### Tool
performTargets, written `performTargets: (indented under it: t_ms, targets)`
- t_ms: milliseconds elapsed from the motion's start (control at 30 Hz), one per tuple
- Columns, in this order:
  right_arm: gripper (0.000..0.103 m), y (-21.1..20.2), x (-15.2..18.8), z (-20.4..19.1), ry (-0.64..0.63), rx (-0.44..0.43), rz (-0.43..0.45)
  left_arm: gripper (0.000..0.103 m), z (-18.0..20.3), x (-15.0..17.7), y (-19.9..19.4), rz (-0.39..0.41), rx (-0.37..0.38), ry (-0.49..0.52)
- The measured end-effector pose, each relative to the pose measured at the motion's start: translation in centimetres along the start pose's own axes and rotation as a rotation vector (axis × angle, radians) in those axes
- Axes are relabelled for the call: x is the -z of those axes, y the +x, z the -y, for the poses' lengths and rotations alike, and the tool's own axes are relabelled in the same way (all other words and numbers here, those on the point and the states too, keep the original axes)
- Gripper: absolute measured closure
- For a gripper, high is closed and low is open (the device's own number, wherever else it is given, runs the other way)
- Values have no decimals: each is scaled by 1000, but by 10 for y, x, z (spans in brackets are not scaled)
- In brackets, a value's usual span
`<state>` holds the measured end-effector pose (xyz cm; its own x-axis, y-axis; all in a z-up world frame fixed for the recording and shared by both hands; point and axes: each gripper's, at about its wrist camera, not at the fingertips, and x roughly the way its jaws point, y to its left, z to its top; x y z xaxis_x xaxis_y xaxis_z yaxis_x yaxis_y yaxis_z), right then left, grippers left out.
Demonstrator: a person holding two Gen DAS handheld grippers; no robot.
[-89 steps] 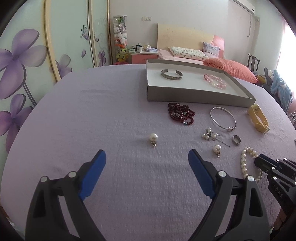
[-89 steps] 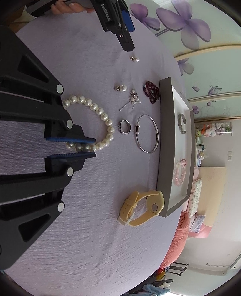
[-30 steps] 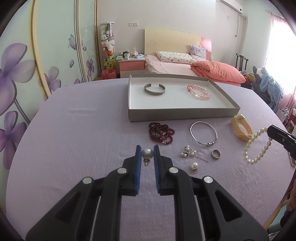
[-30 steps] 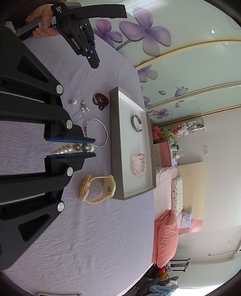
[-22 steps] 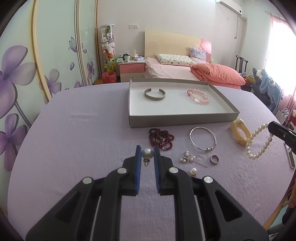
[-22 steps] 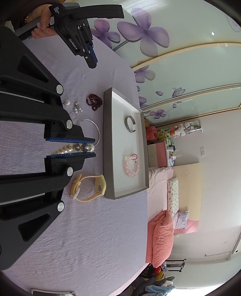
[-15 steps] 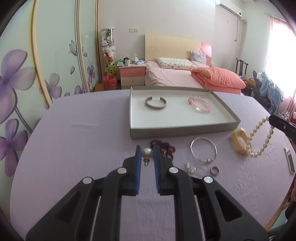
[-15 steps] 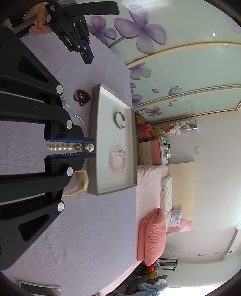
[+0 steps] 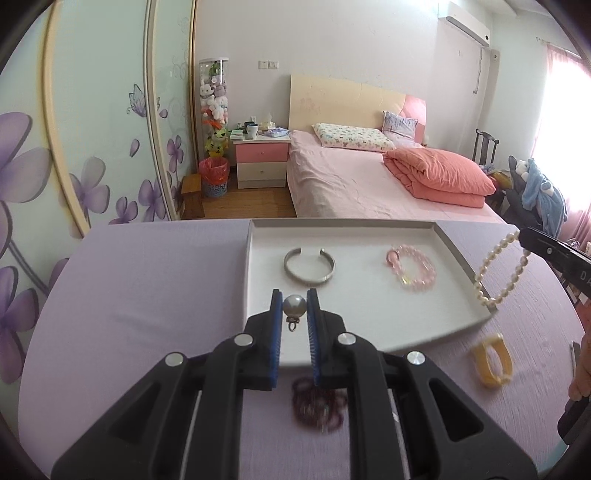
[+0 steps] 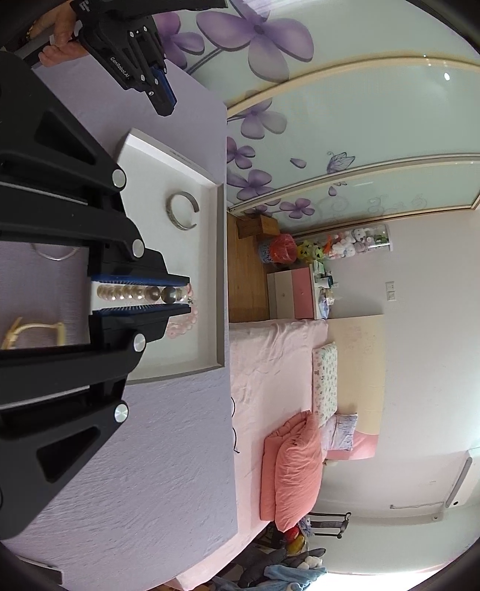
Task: Organize jewelry
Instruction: 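Carry the pearl earring and pearl bracelet into the tray and release them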
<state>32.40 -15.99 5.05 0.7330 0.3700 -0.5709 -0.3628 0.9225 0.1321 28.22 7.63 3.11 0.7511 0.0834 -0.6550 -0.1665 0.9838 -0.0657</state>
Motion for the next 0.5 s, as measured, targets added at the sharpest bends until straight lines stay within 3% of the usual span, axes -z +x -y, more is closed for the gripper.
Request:
performTargets:
  t_ms: [333, 500]
  targets:
    - [93, 81, -16, 2, 19, -40, -106, 90, 13, -29, 68, -33, -12, 8]
    - [93, 108, -15, 6, 12, -16, -151, 90, 18, -36, 88, -42, -12, 16]
